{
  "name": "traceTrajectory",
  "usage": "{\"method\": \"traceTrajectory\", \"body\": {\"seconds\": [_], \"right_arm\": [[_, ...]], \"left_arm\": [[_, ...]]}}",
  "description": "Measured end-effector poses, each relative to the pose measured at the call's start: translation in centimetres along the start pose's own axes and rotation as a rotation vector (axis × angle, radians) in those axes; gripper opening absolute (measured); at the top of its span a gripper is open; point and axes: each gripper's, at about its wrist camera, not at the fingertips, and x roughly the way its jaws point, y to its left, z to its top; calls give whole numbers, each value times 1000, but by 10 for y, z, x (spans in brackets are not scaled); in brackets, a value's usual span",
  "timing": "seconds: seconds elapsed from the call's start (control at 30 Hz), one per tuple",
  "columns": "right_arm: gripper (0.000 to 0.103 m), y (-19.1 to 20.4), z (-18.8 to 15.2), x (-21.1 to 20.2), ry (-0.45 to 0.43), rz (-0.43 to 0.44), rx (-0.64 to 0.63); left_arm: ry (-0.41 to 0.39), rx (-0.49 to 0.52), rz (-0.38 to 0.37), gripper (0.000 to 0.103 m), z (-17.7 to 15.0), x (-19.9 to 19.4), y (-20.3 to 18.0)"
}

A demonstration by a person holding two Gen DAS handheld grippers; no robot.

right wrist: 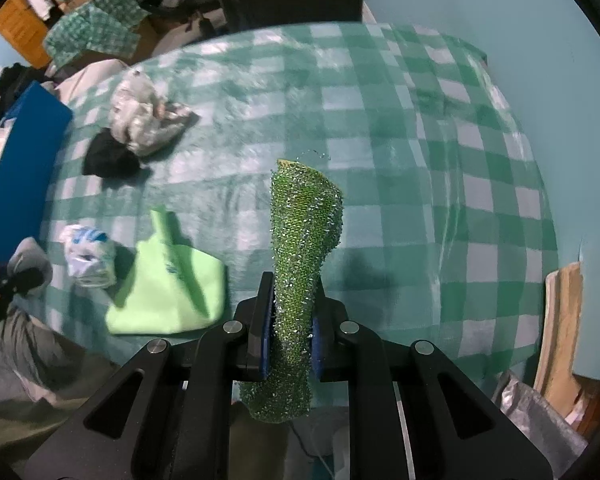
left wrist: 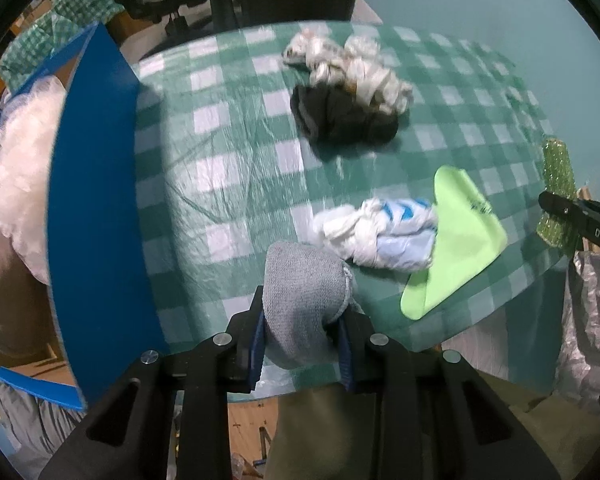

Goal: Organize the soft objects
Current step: 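Lift the grey sock with the left tool while the right tool carries the scrubber toward the box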

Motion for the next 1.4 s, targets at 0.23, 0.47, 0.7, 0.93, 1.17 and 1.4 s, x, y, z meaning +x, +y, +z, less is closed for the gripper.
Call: {"method": "traceTrajectory", "body": {"seconds": [0.23, 0.47, 0.7, 0.93, 1.17, 1.4], "right_arm": [[14, 20, 11, -23, -50, 29, -61], [14, 47, 24, -36, -77, 39, -124], [14, 69, 36, -54, -101, 68, -165], [14, 92, 47, -68, -116, 93, -198], [14, 115, 59, -75, -125, 105, -236], [14, 141, 71, -82, -140, 135, -283]], "left_arm": [[-57, 12, 11, 30, 11, -21, -11], [-96, 23, 21, 30, 16, -36, -14], [-122, 21, 22, 30, 18, -49, -12], [-147, 2, 18, 30, 21, -66, -5], [-180, -23, 11, 30, 23, -83, 8], [-196, -47, 14, 30, 22, -93, 22]]}}
